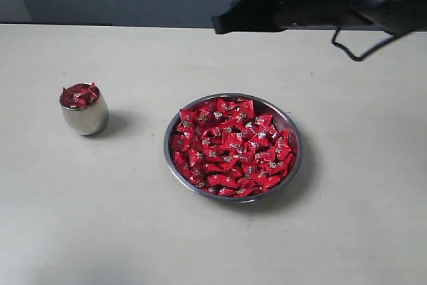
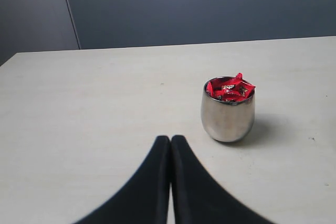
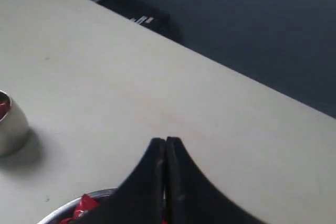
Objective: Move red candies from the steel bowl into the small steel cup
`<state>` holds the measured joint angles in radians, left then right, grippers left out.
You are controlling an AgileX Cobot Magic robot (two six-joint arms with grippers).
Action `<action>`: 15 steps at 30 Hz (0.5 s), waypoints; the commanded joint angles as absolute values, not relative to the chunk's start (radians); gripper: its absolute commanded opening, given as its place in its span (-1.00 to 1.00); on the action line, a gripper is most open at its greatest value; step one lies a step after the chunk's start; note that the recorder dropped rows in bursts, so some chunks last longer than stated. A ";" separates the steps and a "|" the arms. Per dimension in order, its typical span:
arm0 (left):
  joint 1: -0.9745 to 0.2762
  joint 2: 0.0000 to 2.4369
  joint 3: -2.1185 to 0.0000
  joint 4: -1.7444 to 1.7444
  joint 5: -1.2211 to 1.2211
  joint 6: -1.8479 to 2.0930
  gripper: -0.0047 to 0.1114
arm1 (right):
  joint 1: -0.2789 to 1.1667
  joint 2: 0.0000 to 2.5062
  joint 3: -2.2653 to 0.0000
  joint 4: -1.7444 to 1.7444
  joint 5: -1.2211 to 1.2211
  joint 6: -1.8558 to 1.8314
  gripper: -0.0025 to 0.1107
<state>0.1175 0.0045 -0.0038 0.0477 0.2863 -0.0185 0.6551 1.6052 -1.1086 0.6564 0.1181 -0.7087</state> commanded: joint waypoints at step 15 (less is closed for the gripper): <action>0.118 0.000 0.000 0.045 0.285 -0.020 -0.91 | 0.628 1.037 -0.672 0.695 -0.044 -0.729 -0.97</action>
<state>0.1175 0.0045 -0.0038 0.0477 0.2863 -0.0185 0.6332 1.0980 -0.7169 0.6567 -0.0294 -0.7238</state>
